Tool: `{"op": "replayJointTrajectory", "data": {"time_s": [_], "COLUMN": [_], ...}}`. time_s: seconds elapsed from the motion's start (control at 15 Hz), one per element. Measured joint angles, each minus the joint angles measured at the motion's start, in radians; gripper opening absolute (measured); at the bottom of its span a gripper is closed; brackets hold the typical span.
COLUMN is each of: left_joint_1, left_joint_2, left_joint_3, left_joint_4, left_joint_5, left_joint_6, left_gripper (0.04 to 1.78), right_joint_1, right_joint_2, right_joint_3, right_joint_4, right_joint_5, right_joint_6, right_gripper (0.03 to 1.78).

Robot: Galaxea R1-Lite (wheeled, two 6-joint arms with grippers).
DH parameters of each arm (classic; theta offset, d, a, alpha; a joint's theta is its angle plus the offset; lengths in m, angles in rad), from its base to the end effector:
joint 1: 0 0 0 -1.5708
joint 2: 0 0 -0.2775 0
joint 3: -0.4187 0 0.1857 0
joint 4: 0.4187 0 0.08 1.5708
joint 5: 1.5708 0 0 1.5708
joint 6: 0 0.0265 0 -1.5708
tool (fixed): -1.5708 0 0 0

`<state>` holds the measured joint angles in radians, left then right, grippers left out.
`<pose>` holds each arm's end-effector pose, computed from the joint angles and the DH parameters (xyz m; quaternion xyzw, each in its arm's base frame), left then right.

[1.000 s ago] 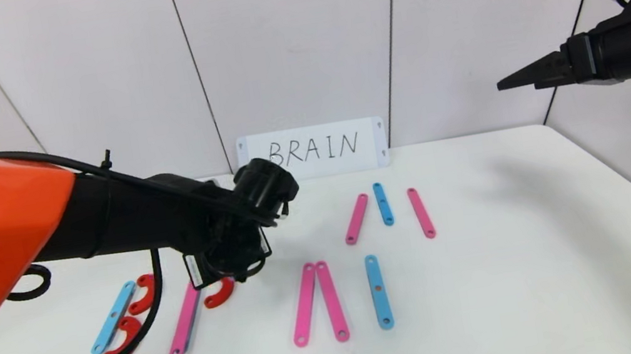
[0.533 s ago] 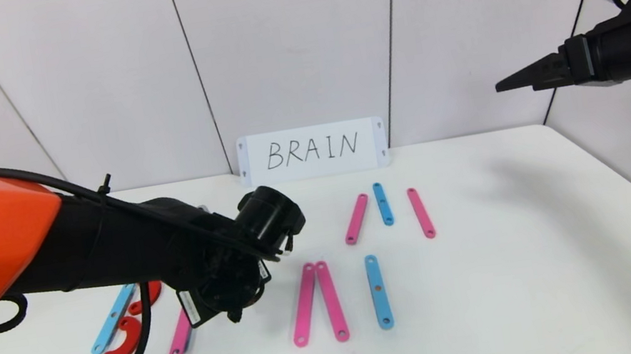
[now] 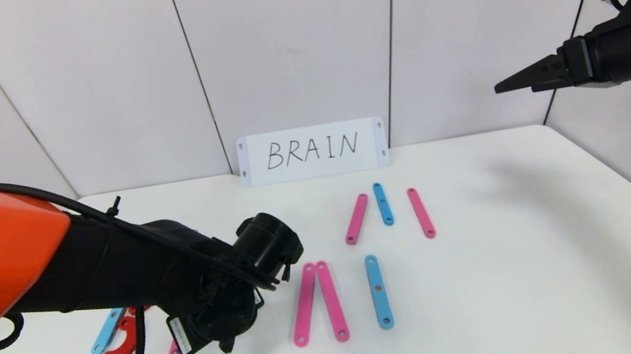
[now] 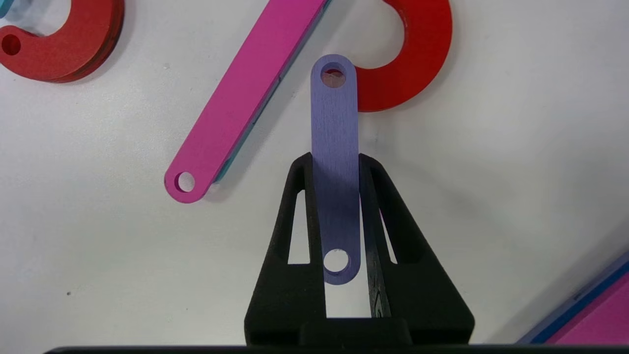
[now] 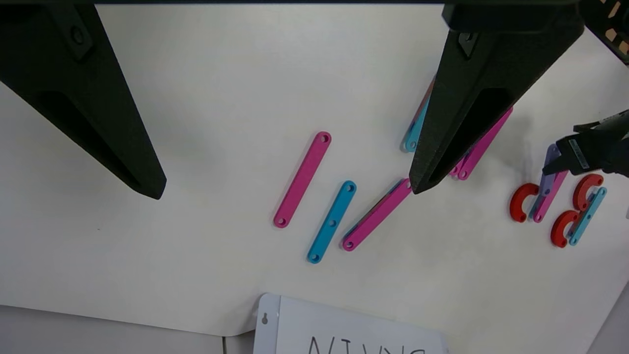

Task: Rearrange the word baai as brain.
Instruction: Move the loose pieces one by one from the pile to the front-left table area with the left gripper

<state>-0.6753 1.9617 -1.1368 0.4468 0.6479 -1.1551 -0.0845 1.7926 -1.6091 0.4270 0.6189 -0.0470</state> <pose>0.2489 -0.1789 0.0866 -0.1336 0.3986 0.2466 0.8732 0.3250 -0.0121 0.2557 0.0819 0.2761 0.2584 0.9221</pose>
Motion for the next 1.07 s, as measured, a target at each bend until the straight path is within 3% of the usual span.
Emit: {"op": "replayJointTrajectory", "data": {"time_s": [1.07], "left_joint_1": [-0.015], "left_joint_2": [0.006], "left_joint_3": [0.047], "left_joint_4": [-0.002], "left_joint_5": [-0.017], "left_joint_6": [-0.021], "left_gripper": [0.28], "right_joint_1": [0.001], "right_joint_2": [0.002], "right_joint_3": [0.001], "right_joint_4": [0.000], "right_joint_5": [-0.002], "right_joint_6": [0.000], "right_gripper": [1.74]}}
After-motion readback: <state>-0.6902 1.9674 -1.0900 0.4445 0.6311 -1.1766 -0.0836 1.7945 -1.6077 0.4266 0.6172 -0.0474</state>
